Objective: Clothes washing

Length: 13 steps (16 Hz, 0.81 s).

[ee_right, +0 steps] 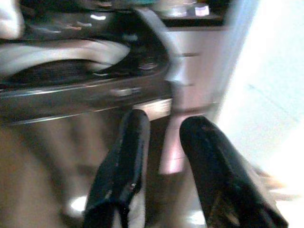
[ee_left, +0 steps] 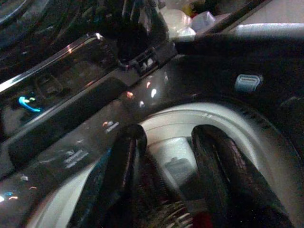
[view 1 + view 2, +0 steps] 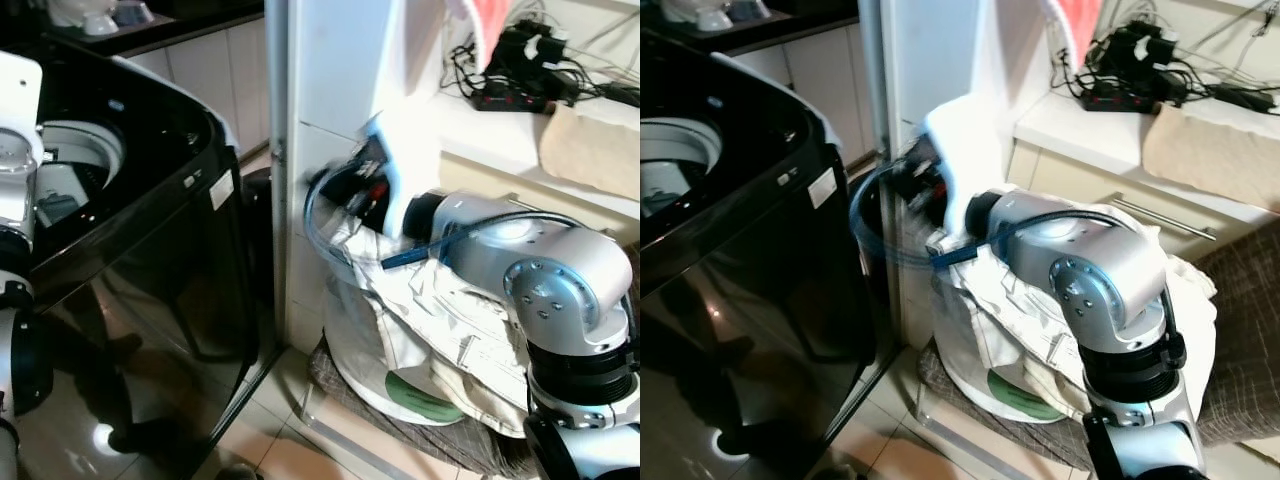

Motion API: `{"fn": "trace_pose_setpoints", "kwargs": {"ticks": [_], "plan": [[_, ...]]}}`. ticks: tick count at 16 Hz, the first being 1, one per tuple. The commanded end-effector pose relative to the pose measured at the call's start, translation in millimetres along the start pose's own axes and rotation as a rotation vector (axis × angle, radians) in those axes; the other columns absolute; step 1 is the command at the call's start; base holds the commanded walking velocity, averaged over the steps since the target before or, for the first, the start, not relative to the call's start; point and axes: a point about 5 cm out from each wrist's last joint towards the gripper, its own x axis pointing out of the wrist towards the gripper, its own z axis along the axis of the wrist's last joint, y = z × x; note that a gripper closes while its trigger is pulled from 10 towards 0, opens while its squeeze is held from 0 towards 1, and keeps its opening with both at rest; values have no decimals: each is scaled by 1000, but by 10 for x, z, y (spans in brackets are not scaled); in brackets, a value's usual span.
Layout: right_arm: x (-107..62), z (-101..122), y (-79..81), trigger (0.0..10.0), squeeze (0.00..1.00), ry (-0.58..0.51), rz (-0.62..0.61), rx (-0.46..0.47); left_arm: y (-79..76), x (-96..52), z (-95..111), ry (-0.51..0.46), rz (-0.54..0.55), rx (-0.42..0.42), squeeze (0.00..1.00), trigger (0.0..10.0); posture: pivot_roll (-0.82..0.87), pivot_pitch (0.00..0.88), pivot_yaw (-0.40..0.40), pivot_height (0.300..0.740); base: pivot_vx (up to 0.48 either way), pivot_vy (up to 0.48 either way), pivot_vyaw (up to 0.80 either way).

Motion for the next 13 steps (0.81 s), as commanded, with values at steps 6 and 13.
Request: {"fn": "trace_pose_setpoints", "kwargs": {"ticks": [6,13], "plan": [[-291,-287,-918,10000,1000,169,-553,141,-1093,-981,308,-324,-571,-460,0,10000,-21,0,-16,740,0,0,0],[-429,-543,-1251,10000,1000,371,-646,216,-1561,-1891,269,-389,-1136,-332,0,10000,-21,4,-14,740,0,0,0]]}}
